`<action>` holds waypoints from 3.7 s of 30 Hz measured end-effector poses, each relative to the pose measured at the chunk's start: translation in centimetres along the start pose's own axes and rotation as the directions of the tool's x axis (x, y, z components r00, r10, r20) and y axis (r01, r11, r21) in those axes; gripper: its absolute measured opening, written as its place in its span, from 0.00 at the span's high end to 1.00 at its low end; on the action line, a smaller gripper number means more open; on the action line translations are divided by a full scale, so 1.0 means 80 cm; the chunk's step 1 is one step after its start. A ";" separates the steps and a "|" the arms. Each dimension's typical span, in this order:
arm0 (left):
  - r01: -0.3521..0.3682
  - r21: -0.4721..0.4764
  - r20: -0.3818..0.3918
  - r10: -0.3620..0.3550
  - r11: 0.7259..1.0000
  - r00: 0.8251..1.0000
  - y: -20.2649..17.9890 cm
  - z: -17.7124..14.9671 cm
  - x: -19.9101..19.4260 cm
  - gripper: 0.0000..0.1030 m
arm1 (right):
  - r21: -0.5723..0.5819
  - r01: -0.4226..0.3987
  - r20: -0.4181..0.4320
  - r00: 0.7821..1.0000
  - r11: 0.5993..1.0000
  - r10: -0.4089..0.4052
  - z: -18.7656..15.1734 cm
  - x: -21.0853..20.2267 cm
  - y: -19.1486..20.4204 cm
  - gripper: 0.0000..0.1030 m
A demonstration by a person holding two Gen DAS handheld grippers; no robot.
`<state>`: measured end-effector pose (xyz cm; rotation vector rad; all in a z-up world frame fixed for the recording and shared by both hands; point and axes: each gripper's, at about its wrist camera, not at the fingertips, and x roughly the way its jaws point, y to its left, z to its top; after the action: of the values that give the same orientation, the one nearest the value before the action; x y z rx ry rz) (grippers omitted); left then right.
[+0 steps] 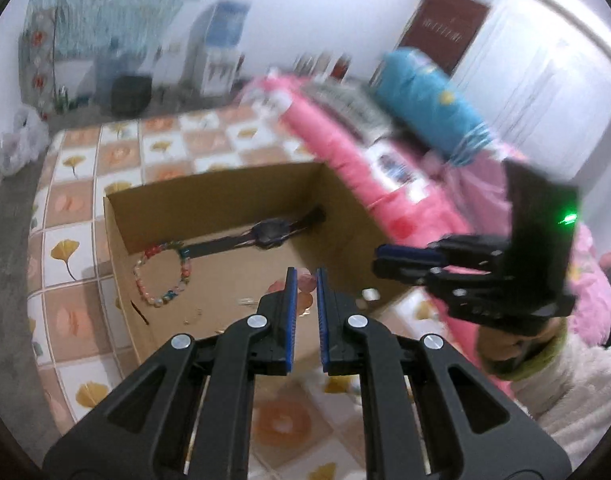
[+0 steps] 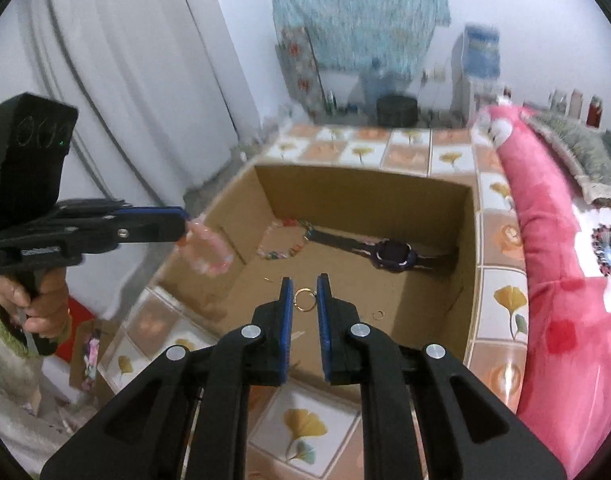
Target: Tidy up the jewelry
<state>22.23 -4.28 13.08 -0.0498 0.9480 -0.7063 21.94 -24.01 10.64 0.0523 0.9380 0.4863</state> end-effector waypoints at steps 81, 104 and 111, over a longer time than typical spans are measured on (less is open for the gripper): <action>0.042 -0.622 0.157 0.073 0.782 0.985 0.150 -0.148 -0.021 0.14 | 0.532 -0.083 0.022 0.996 0.843 0.084 -0.114 -0.014 -0.108 0.42; 0.155 -0.603 0.155 -0.076 0.782 0.985 0.080 -0.214 -0.046 0.14 | 0.475 -0.012 -0.004 1.000 0.880 0.016 -0.167 -0.060 -0.053 0.40; 0.126 -0.554 0.156 -0.046 0.823 0.987 0.060 -0.229 -0.054 0.14 | 0.483 -0.022 0.032 0.999 0.875 0.007 -0.186 -0.071 -0.047 0.40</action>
<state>9.26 6.66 3.61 -0.6632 1.0003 -0.4758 8.92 -32.20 5.12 0.5215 1.0133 0.2521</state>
